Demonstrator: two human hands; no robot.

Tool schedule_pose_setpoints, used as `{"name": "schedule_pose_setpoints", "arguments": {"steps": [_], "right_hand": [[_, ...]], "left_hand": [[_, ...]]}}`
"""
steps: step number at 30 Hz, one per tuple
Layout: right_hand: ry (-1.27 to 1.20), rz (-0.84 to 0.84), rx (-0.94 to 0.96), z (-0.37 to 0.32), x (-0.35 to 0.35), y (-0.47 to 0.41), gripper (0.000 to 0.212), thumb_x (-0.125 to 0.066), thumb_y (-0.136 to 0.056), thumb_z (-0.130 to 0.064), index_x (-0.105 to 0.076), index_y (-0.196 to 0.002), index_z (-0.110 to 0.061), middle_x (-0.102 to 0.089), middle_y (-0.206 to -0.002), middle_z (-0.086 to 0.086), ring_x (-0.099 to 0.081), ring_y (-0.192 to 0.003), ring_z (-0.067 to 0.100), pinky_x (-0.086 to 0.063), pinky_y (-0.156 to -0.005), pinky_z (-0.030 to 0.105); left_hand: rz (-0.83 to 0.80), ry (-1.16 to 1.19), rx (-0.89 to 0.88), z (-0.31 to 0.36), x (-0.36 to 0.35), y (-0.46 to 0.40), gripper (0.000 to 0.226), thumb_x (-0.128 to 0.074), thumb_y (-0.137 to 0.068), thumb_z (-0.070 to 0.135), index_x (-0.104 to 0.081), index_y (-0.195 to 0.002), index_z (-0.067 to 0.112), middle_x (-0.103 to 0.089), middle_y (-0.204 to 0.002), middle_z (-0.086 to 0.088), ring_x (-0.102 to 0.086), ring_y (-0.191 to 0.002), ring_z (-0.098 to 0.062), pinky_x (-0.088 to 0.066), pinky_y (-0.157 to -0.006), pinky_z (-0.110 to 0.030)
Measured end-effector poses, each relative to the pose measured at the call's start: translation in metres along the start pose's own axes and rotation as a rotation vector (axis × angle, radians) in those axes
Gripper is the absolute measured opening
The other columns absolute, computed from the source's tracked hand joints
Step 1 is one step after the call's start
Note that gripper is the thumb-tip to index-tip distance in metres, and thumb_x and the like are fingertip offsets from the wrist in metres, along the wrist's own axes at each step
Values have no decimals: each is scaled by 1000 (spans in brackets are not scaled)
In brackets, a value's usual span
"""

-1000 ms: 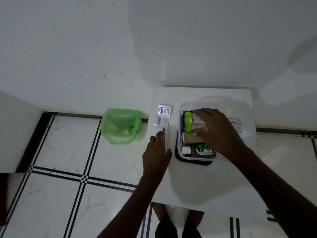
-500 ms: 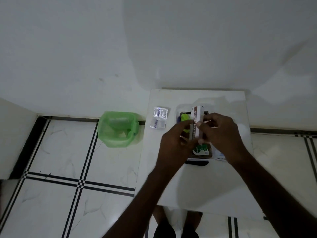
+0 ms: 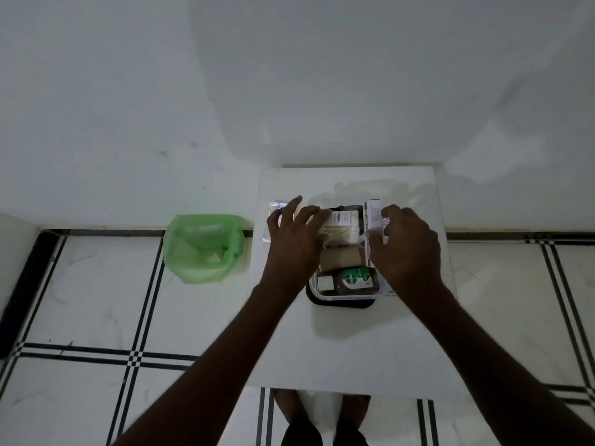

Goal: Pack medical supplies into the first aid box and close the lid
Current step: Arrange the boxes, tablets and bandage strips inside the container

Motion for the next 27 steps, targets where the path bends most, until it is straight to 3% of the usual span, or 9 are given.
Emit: {"name": "schedule_pose_setpoints", "arguments": {"steps": [5,8,11,18,21,24,27], "right_hand": [[39,52,110,4,-6,7,62,-67,-89,-25,-42,-145,-13,-55,-135,17,-59,-116,33,-55,-85,44],[205,-102,241,7,-28,10,79,-63,-89,-20,-21,-155,-16,-26,-159,20,-34,-142,38,-43,-105,50],[205,-242,196,15,-45,11,93,-63,-88,-15,-1,-157,-21,-5,-164,21,-15,-149,41,-35,-113,54],[187,-186,231,9,-44,11,78,-53,-95,-25,-8,-157,-14,4,-164,21,-10,-151,41,-30,-115,55],[142,-90,254,3,-32,15,66,-49,-95,-23,-23,-154,-7,-9,-163,24,-16,-150,40,-31,-116,56],[69,4,288,-18,-18,17,60,-42,-92,-27,-37,-147,-4,-25,-160,22,-23,-148,38,-29,-117,53],[96,-32,345,-48,-27,13,62,-45,-90,-34,-41,-144,-6,-37,-155,20,-26,-147,37,-31,-116,54]], "left_hand": [[2,30,-1,0,-4,1,50,-71,-77,10,-65,-126,20,-67,-126,-5,-47,-137,-36,-37,-106,-53],[18,29,-21,1,-6,3,48,-68,-81,13,-64,-128,18,-65,-129,-7,-47,-137,-36,-37,-106,-51],[37,49,-36,3,-7,4,44,-64,-84,15,-64,-129,15,-65,-130,-11,-50,-134,-38,-39,-106,-52],[39,52,-54,4,-8,5,44,-55,-91,20,-61,-133,11,-63,-135,-15,-52,-133,-39,-42,-106,-52],[33,144,-57,4,2,9,49,-50,-95,24,-51,-143,14,-56,-144,-11,-45,-139,-33,-36,-111,-46],[97,251,77,-21,15,15,46,-52,-96,23,-52,-141,13,-60,-138,-8,-49,-130,-27,-40,-108,-39],[59,222,304,-74,2,13,43,-60,-92,18,-58,-134,9,-64,-123,-13,-57,-112,-34,-49,-95,-44]]}}
Point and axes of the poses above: each hand's wrist, its own y-axis away from the middle knuckle, its own x-axis out of the back of the hand, z = x × y, the point moved 5 cm from there along -y, towards the middle knuckle
